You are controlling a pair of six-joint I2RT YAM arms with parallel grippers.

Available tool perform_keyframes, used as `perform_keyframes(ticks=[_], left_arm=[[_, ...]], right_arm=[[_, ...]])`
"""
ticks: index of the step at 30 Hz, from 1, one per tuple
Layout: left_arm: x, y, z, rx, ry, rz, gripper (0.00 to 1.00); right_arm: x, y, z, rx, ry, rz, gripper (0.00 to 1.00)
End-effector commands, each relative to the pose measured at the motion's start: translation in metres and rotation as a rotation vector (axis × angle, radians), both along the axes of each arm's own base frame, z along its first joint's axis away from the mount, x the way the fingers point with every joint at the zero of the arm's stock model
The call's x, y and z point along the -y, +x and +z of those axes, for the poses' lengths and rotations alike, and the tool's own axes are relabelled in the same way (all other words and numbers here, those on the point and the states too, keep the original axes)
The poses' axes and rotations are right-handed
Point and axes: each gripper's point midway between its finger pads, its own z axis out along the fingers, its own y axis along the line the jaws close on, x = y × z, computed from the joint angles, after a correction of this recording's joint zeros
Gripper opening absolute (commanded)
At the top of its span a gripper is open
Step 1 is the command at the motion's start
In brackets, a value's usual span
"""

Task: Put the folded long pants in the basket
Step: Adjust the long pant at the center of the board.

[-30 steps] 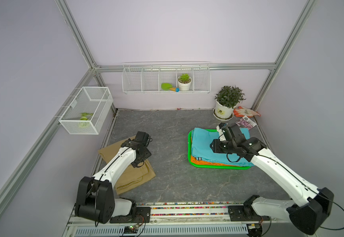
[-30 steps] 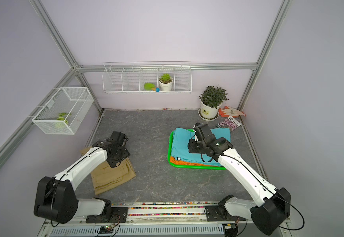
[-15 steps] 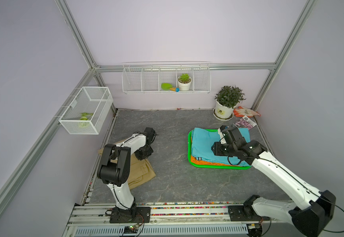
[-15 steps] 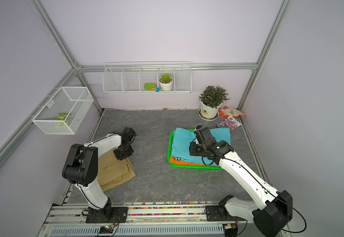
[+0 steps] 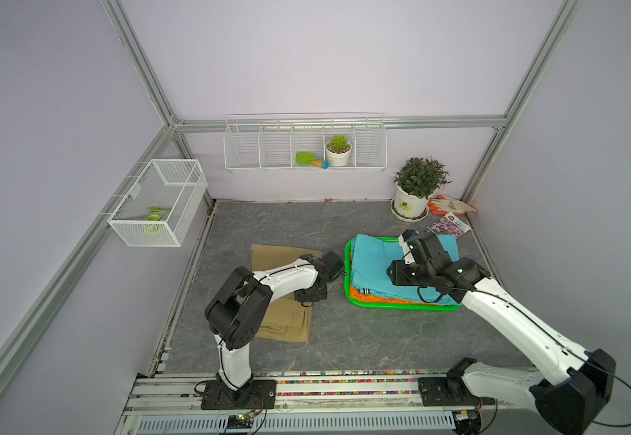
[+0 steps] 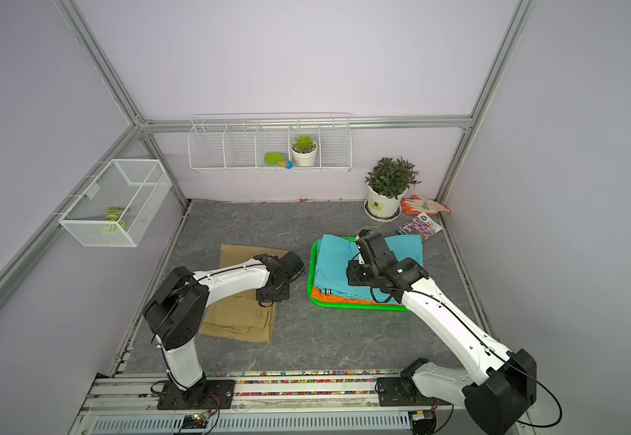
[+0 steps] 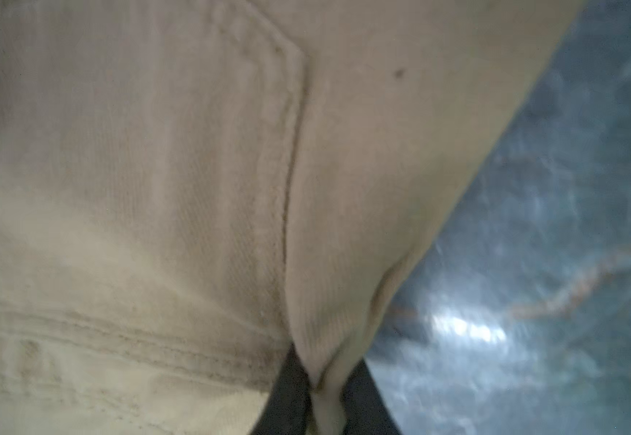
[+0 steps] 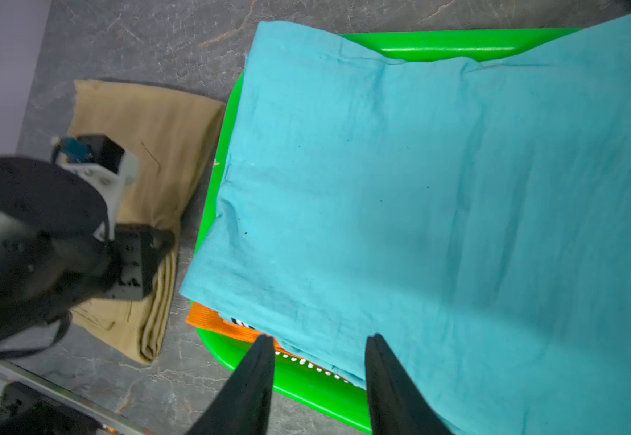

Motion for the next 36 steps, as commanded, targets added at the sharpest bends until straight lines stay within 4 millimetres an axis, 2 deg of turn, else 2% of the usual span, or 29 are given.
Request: perform_keyframes(ticks=[1, 3, 6, 9, 12, 15, 21, 24, 29, 36], left_arm=[[-0.052, -0.024, 0.014, -0.064, 0.085, 0.109, 0.76], [-0.073, -0.024, 0.032, -0.044, 0.038, 0.21, 0.79], [-0.09, -0.022, 0.054, 0.018, -0.133, 0.335, 0.79], [-0.097, -0.021, 0.07, 0.079, -0.302, 0.4, 0.79], [-0.093, -0.022, 0.075, 0.131, -0.397, 0.386, 0.79], [-0.082, -0.027, 0.074, 0.09, -0.456, 0.356, 0.77], [-0.103, -0.034, 0.073, 0.112, -0.44, 0.472, 0.76], [-0.108, -0.034, 0.073, 0.126, -0.498, 0.504, 0.75], [-0.109, -0.035, 0.072, 0.124, -0.511, 0.507, 0.73], [-0.111, -0.04, 0.074, 0.127, -0.515, 0.512, 0.75]], right_arm=[[-0.02, 0.009, 0.006, 0.022, 0.037, 0.076, 0.55], [-0.035, 0.014, 0.01, 0.021, 0.066, 0.13, 0.56], [-0.053, 0.028, 0.013, 0.018, 0.088, 0.172, 0.55], [-0.079, 0.04, 0.006, -0.013, 0.082, 0.227, 0.55], [-0.115, 0.047, -0.005, -0.066, 0.071, 0.304, 0.55], [-0.15, 0.051, -0.018, -0.113, 0.033, 0.365, 0.56], [-0.217, 0.068, -0.051, -0.15, -0.037, 0.47, 0.56], [-0.236, 0.078, -0.073, -0.165, -0.081, 0.48, 0.57], [-0.256, 0.1, -0.101, -0.141, -0.124, 0.477, 0.58], [-0.266, 0.133, -0.133, -0.068, -0.208, 0.478, 0.59]])
